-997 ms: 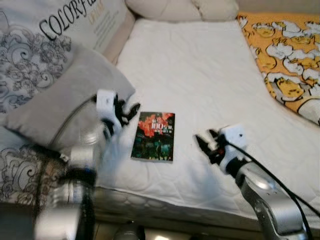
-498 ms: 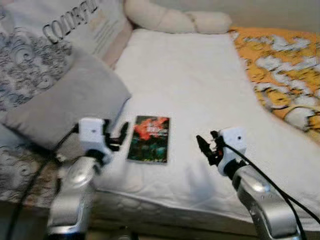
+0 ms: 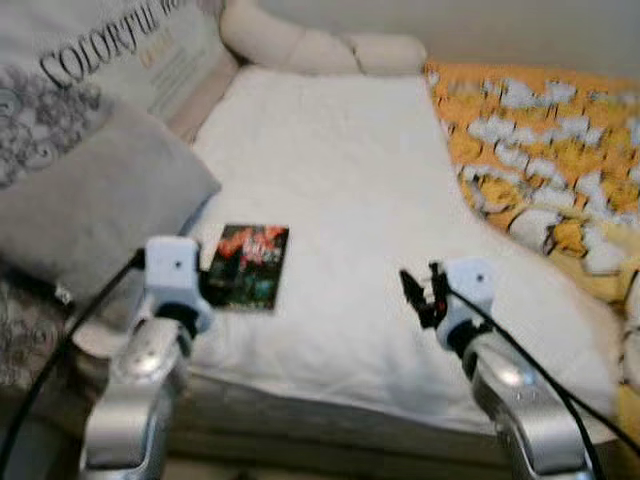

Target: Clean up the room

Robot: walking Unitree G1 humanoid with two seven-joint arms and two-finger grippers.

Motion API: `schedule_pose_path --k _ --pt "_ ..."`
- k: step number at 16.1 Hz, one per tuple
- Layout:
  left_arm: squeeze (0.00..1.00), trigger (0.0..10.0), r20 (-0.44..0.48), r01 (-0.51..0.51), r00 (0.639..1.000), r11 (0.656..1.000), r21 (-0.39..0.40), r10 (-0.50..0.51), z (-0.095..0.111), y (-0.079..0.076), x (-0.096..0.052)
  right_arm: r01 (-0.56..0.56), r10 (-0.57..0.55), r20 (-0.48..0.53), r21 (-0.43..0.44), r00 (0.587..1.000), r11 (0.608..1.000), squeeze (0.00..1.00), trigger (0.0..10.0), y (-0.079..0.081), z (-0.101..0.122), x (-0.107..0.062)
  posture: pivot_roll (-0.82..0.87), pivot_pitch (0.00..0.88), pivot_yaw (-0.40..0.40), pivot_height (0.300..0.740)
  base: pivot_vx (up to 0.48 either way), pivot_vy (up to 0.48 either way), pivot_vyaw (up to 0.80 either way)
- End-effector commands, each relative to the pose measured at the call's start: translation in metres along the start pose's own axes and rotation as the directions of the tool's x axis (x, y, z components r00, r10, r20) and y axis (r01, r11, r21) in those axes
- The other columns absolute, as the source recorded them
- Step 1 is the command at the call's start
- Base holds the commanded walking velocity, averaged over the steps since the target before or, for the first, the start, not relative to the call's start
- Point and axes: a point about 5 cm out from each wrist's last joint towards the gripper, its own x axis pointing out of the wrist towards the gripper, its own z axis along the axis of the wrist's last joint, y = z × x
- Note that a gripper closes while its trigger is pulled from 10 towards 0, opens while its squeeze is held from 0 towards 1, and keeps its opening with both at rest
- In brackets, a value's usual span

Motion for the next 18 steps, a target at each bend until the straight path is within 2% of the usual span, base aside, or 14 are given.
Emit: schedule_pose_path --k 1,8,11,17,18 --pt "0.0 10.0 -0.01 0.014 1.0 1.0 -0.001 -0.014 0.0006 -0.0067 0.0015 0.028 -0.028 0.007 -0.027 1.0 0.999 0.0 10.0 -0.0069 0.0002 -0.0007 0.02 0.0 0.013 0.74 0.0 -0.48 0.0" --pt "0.0 10.0 -0.023 -0.007 1.0 1.0 0.002 0.007 0.0002 -0.0044 -0.0008 0.019 -0.019 0.005 -0.042 1.0 0.999 0.0 10.0 -0.0048 -0.003 0.003 0.03 0.0 0.008 0.74 0.0 -0.48 0.0" --pt "0.0 10.0 -0.028 -0.004 1.0 1.0 0.008 0.004 0.0002 -0.0049 -0.0003 0.048 -0.048 -0.008 -0.005 0.999 0.999 0.0 10.0 -0.0077 -0.0058 0.0025 0.03 0.0 0.018 0.74 0.0 -0.48 0.0" --pt "0.0 10.0 -0.017 0.012 1.0 1.0 0.028 -0.012 0.0026 -0.0062 0.0037 0.045 -0.045 -0.004 -0.009 0.999 0.999 0.0 10.0 -0.0059 -0.0059 0.004 0.03 0.0 0.021 0.74 0.0 -0.48 0.0" --pt "0.0 10.0 -0.028 0.001 1.0 1.0 0.011 -0.001 0.0016 -0.0058 0.0034 0.043 -0.043 -0.002 -0.003 0.999 0.999 0.0 10.0 -0.0055 -0.0058 0.004 0.03 0.0 0.021 0.74 0.0 0.0 0.0"
